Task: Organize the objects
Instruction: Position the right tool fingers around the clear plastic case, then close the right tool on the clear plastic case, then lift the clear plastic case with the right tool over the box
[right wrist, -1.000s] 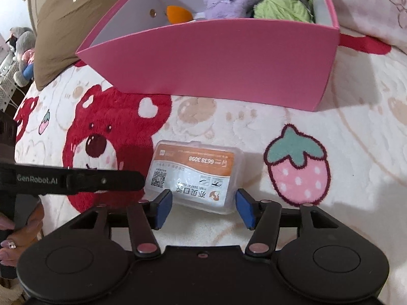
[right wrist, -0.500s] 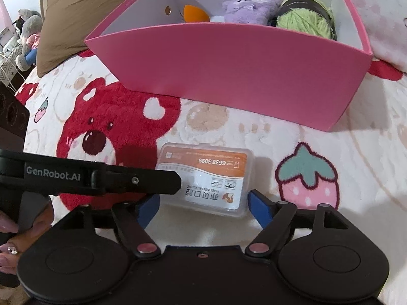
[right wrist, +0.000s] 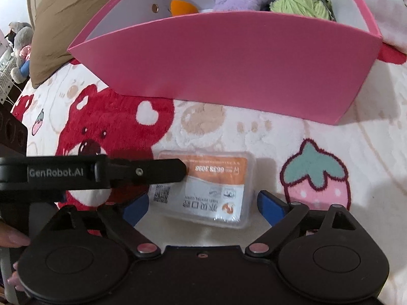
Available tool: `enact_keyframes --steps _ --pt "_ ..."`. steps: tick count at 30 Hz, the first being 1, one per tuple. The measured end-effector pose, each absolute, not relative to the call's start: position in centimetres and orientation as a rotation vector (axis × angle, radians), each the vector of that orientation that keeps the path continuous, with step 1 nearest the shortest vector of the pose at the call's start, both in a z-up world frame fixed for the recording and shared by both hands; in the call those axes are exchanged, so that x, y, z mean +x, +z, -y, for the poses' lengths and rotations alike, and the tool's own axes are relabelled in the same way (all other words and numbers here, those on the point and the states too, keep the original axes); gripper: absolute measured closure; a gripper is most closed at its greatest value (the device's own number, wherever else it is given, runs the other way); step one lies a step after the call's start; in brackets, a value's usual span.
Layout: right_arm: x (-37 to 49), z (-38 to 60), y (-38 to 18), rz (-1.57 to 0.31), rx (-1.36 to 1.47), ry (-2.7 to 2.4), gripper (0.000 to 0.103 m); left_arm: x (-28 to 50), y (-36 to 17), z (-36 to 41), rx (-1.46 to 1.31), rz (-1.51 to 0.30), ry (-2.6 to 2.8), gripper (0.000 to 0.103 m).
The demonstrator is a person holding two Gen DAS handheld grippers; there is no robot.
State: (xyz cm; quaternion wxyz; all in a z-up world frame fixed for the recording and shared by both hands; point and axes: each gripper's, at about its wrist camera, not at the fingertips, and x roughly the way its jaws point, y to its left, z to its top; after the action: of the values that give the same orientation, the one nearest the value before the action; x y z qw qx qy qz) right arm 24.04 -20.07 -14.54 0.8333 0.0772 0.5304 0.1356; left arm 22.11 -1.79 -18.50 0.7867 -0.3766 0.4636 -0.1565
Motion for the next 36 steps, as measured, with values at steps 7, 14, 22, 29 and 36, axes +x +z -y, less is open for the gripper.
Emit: enact_keyframes --steps 7,14,22,29,36 --pt "24.5 19.7 -15.1 -1.144 0.153 0.296 0.005 22.4 -18.6 2.0 -0.833 -1.007 -0.33 0.062" --pt "24.7 18.8 -15.1 -1.145 0.063 0.263 0.003 21.8 -18.6 2.7 -0.864 -1.02 -0.366 0.066" --pt "23.8 19.1 -14.4 -1.111 0.011 0.254 0.006 20.7 -16.8 2.8 -0.815 -0.969 -0.386 0.066" --pt "22.9 19.3 -12.7 -1.092 0.051 0.265 0.006 19.3 -13.8 2.7 -0.756 -0.944 -0.393 0.066" --pt "20.9 19.5 -10.0 -1.024 0.135 0.246 0.006 18.0 -10.8 3.1 -0.674 -0.935 -0.411 0.066"
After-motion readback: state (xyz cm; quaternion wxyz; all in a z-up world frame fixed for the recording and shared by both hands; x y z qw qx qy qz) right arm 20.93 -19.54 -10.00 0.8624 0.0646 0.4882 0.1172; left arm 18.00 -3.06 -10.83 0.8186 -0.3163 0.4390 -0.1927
